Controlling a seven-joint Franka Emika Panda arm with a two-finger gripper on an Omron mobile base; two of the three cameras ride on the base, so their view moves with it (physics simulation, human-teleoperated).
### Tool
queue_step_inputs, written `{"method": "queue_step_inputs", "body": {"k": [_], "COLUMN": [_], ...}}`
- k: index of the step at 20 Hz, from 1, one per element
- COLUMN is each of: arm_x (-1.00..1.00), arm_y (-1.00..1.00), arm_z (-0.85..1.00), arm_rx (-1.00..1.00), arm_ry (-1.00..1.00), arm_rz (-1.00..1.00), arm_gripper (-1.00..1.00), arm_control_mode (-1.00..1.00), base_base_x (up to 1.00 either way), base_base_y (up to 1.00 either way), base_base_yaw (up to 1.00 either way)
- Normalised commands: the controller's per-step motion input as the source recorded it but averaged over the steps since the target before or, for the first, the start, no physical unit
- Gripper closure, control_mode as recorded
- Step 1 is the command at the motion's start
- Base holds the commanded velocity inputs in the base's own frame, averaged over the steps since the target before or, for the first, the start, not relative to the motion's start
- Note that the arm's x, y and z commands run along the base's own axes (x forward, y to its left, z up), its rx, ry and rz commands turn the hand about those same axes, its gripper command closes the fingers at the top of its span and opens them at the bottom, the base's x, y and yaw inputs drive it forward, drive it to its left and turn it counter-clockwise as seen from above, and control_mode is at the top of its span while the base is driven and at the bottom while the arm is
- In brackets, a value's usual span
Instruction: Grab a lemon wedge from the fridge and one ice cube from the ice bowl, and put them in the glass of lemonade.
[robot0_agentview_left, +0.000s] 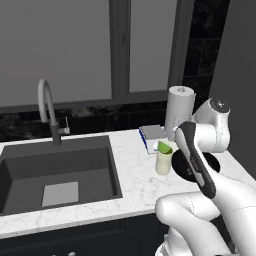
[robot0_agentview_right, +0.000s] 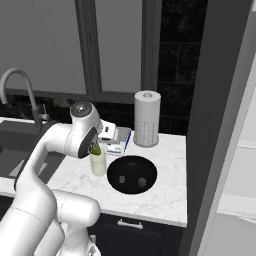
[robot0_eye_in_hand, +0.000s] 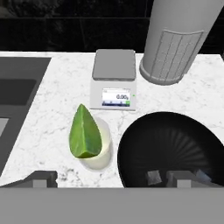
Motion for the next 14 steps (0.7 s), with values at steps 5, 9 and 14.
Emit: {"method": "queue_step_inputs", "body": {"k": [5, 9, 14], "arm_x": [-0.07, 0.00, 0.17], "arm_y": [-0.62, -0.83, -0.48], "arm_z": [0.10, 0.43, -0.63], "arm_rx": [0.02, -0.05, -0.05], "arm_ry": [0.00, 0.34, 0.44], "arm_rz": [0.00, 0.00, 0.07], "arm_gripper": [-1.00, -1.00, -1.00], "arm_control_mode": [-1.00, -1.00, -1.00], "base_base_x": [0.00, 0.00, 0.00], "base_base_y": [0.00, 0.00, 0.00], "base_base_yaw": [0.00, 0.00, 0.00]}}
